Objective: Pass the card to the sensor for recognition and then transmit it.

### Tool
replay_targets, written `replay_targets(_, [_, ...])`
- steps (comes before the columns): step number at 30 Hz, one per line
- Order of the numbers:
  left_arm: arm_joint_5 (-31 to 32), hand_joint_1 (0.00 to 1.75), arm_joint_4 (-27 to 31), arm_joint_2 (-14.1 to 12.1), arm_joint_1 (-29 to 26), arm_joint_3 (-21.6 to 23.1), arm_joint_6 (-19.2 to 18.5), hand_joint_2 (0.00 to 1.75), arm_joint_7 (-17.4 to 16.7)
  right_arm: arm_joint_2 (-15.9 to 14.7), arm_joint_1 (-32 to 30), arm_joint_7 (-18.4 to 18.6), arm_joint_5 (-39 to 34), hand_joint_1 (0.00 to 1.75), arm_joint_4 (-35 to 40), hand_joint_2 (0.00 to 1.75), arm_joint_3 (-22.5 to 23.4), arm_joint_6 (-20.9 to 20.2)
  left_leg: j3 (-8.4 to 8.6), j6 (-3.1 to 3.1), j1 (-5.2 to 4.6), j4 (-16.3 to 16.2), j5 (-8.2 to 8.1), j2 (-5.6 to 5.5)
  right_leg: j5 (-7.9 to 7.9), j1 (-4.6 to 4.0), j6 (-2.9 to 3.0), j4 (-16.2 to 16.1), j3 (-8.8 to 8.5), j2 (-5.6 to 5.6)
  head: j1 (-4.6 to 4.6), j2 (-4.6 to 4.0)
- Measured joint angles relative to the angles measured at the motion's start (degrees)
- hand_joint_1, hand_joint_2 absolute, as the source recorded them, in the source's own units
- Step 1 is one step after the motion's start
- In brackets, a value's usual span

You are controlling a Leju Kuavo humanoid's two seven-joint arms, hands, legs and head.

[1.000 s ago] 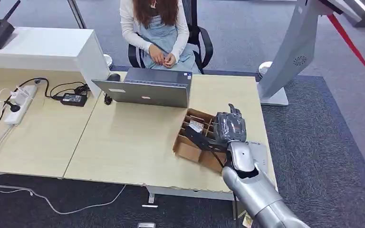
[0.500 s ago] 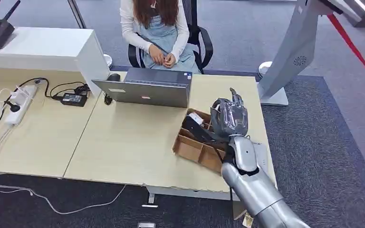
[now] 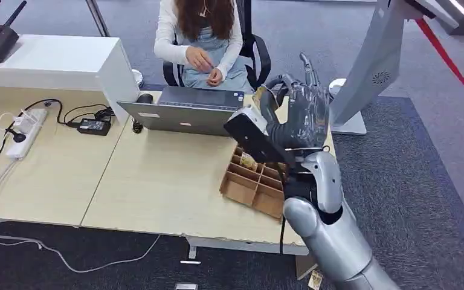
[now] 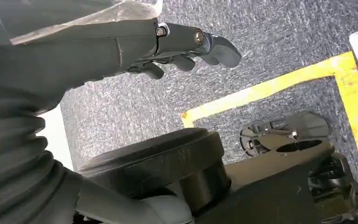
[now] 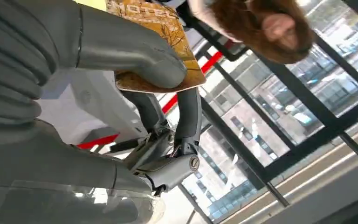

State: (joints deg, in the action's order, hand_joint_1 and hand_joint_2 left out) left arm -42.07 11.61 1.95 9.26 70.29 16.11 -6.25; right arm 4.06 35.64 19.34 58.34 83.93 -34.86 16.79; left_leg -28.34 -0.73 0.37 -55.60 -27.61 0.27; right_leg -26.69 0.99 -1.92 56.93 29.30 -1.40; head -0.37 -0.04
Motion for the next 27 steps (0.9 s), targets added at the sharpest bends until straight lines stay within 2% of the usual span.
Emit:
replay_targets(3, [0.4, 0.00, 0.0, 0.0, 0.0, 0.2, 0.0, 1.75, 0.5, 1.0, 1.6, -0.2, -4.5, 1.75, -0.2, 1.75, 0.0, -0.5, -0.02, -0.04, 0.00, 0.0, 0.04, -0.01, 0.02, -0.01, 0.03, 0.0, 0.00, 0.00, 0.00, 0.00])
replay_targets(8, [0.6, 0.00, 0.0, 0.0, 0.0, 0.5, -0.5, 1.75, 1.0, 3.4, 5.2, -1.6, -11.7, 1.75, -4.9, 1.75, 0.0, 0.4, -0.04, -0.06, 0.04, 0.0, 0.07, -0.03, 0.03, -0.04, 0.04, 0.0, 0.00, -0.01, 0.00, 0.00])
replay_targets(16, [-0.6, 0.00, 0.0, 0.0, 0.2, 1.2, -1.2, 1.75, 0.9, 9.7, 10.6, -3.3, -18.1, 1.75, -17.0, 1.75, -0.2, 4.3, -0.07, -0.07, 0.05, 0.0, 0.07, -0.05, 0.03, -0.05, 0.04, 0.0, 0.03, -0.01, 0.00, 0.00])
replay_targets(20, [-1.1, 0.00, 0.0, 0.0, 0.3, 1.2, -1.6, 1.75, 0.8, 12.5, 13.2, -2.9, -23.4, 1.75, -23.2, 1.75, -0.7, 6.6, -0.08, -0.07, 0.05, 0.0, 0.07, -0.08, 0.02, -0.05, 0.04, 0.0, 0.02, -0.02, 0.00, 0.00])
replay_targets(27, [-1.4, 0.00, 0.0, 0.0, 0.3, 1.4, -1.7, 1.75, 0.7, 15.0, 15.5, -0.9, -30.5, 1.75, -31.9, 1.75, -4.0, 9.2, -0.08, -0.07, 0.05, 0.0, 0.07, -0.10, 0.02, -0.04, 0.04, 0.0, 0.02, -0.02, 0.00, 0.00])
